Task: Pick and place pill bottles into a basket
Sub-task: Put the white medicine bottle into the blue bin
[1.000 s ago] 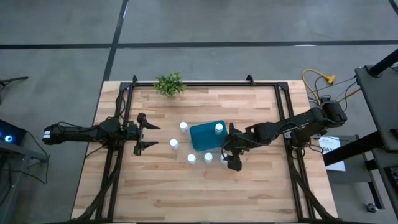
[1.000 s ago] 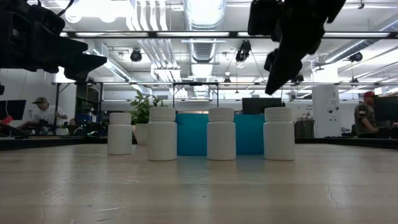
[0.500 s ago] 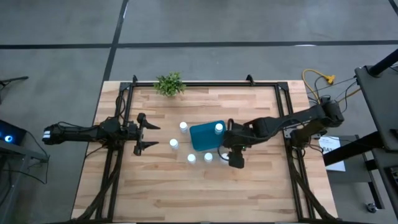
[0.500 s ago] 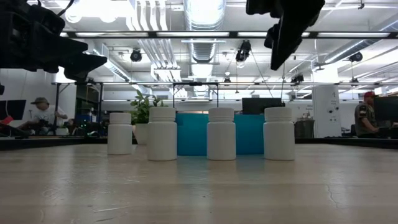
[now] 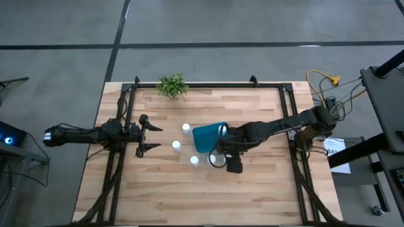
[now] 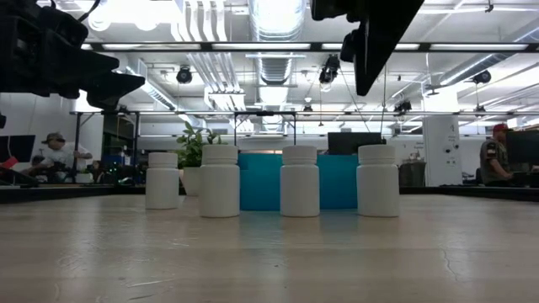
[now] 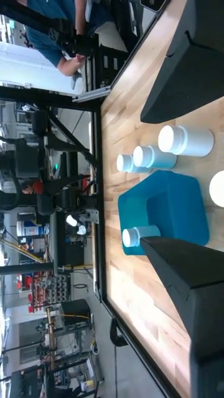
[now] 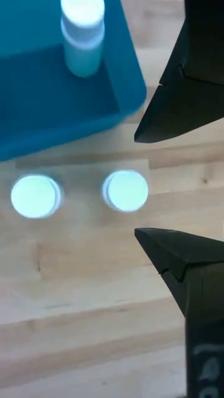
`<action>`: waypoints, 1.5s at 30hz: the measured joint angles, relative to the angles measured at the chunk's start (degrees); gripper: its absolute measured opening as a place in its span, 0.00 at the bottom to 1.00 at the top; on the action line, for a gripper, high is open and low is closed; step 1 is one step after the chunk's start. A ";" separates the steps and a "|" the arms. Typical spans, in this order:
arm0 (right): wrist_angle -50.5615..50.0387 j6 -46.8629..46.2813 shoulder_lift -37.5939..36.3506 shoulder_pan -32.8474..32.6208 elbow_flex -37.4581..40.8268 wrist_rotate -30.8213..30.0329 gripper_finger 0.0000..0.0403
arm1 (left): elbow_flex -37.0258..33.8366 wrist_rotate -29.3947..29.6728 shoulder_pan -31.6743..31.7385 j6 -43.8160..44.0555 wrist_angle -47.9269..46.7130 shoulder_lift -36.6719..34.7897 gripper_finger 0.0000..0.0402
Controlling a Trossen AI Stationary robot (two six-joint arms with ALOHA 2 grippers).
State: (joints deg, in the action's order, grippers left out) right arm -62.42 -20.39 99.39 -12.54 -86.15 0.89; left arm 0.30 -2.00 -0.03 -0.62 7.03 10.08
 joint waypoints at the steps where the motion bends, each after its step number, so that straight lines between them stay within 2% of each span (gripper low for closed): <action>1: -0.43 -0.54 0.02 -0.18 0.00 0.56 0.56 | 0.00 0.01 0.01 0.00 0.00 0.00 0.73; 11: 0.22 -1.98 0.22 -1.24 2.28 2.51 0.56 | 0.00 0.00 0.00 0.00 -0.02 0.00 0.73; 15: 0.25 -2.11 0.22 -1.20 2.91 -1.25 0.56 | 0.01 0.01 0.00 0.00 0.02 -0.02 0.73; 23: 2.78 -2.42 0.21 -1.22 4.14 -2.39 0.56 | 0.00 0.01 0.01 0.00 0.00 0.00 0.73; 34: 8.27 -2.59 0.21 -1.15 10.46 0.41 0.56 | 0.00 0.00 0.01 0.00 0.01 -0.08 0.73; 45: 11.21 -1.58 0.20 0.27 11.52 0.41 0.56 | 0.00 0.00 0.00 0.00 0.02 -0.08 0.73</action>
State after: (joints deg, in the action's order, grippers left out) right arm -51.21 -21.97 99.59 -12.27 -74.63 1.30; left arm 0.30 -2.00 -0.02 -0.62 7.05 10.00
